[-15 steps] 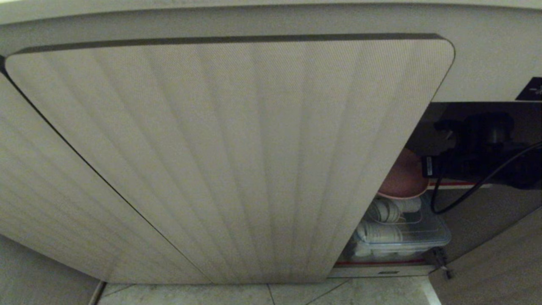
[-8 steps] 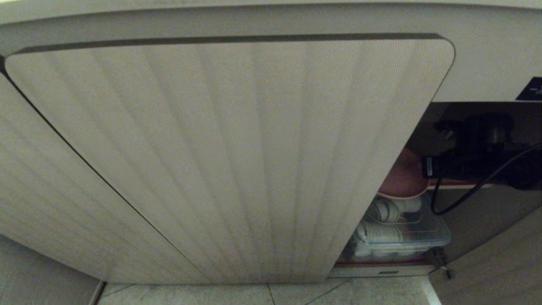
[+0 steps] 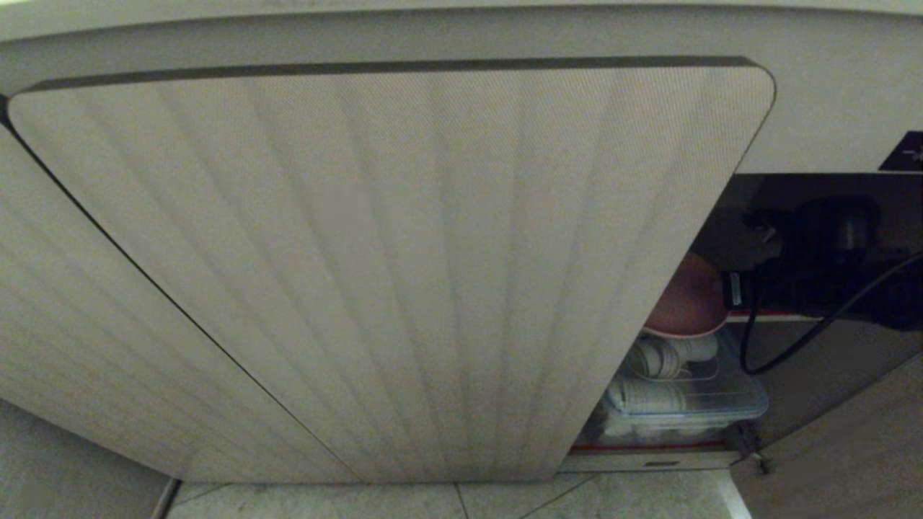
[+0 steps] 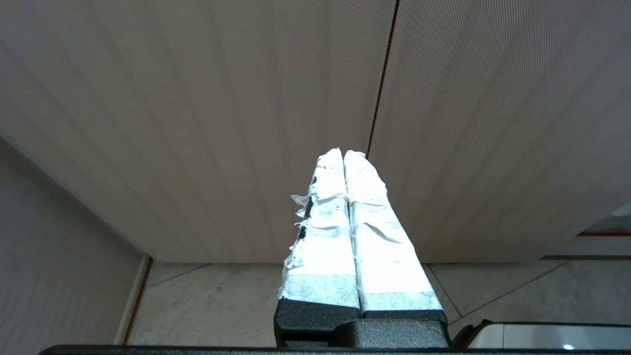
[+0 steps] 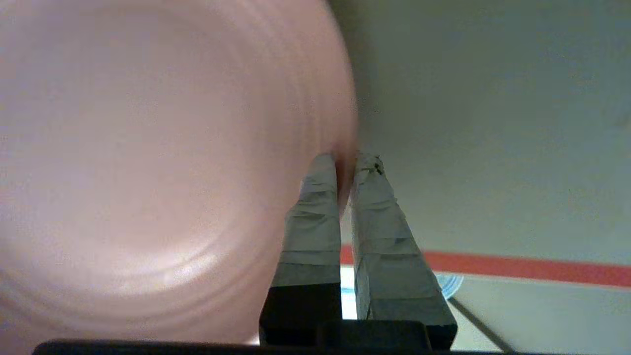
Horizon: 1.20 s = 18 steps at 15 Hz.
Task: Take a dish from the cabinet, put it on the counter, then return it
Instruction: Take the plate from the cabinet
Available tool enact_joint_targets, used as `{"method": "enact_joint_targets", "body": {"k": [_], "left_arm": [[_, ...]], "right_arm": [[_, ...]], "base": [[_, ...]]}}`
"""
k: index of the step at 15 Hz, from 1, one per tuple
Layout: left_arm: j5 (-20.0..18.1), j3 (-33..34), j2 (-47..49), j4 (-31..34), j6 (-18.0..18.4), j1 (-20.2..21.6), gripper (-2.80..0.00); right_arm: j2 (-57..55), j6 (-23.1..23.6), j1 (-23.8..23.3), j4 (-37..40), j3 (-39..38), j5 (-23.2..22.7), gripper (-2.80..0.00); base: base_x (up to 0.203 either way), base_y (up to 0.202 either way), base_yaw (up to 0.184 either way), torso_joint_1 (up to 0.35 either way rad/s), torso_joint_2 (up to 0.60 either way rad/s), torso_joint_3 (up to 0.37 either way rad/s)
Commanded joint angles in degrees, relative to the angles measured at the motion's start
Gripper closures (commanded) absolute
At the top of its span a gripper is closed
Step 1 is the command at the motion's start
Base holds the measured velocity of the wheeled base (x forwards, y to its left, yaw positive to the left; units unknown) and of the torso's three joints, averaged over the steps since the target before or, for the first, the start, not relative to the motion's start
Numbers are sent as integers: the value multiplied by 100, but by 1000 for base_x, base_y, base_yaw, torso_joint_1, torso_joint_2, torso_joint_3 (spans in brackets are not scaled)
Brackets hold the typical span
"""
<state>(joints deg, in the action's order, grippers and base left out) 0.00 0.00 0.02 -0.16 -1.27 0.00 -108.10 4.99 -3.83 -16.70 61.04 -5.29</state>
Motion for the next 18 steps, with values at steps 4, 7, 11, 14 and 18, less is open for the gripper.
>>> {"method": "enact_joint_targets", "body": {"k": [4, 7, 11, 14, 18], "left_arm": [[0, 0, -2, -2, -5, 0, 0], [0, 0, -2, -2, -5, 0, 0], [0, 0, -2, -2, -11, 0, 0], [0, 0, -2, -2, -5, 0, 0], [0, 0, -2, -2, -5, 0, 0]], "right_arm": [[238, -6, -12, -102, -234, -7, 0], [359, -6, -39, -225, -436, -7, 0], [485, -6, -60, -306, -609, -7, 0], [615, -6, -65, -493, -848, -7, 0], [801, -50, -77, -511, -1076, -7, 0]], "base": [[0, 0, 0, 0, 0, 0], [0, 0, 0, 0, 0, 0], [0, 0, 0, 0, 0, 0], [0, 0, 0, 0, 0, 0], [0, 0, 0, 0, 0, 0]]}}
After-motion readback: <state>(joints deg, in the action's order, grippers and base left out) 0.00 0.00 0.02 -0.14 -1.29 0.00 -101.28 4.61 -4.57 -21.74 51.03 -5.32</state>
